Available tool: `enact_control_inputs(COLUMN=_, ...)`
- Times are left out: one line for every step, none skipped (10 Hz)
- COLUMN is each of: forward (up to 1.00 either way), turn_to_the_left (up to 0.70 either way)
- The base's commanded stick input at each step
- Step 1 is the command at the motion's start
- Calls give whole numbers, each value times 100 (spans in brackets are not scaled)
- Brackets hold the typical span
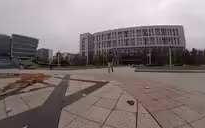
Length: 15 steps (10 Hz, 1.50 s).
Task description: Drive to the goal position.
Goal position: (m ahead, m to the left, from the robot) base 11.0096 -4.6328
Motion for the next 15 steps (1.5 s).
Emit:
enact_control_inputs(forward=70, turn_to_the_left=0)
enact_control_inputs(forward=70, turn_to_the_left=0)
enact_control_inputs(forward=70, turn_to_the_left=0)
enact_control_inputs(forward=70, turn_to_the_left=0)
enact_control_inputs(forward=70, turn_to_the_left=0)
enact_control_inputs(forward=70, turn_to_the_left=0)
enact_control_inputs(forward=70, turn_to_the_left=0)
enact_control_inputs(forward=70, turn_to_the_left=0)
enact_control_inputs(forward=70, turn_to_the_left=0)
enact_control_inputs(forward=70, turn_to_the_left=0)
enact_control_inputs(forward=70, turn_to_the_left=0)
enact_control_inputs(forward=70, turn_to_the_left=0)
enact_control_inputs(forward=70, turn_to_the_left=0)
enact_control_inputs(forward=70, turn_to_the_left=0)
enact_control_inputs(forward=70, turn_to_the_left=0)
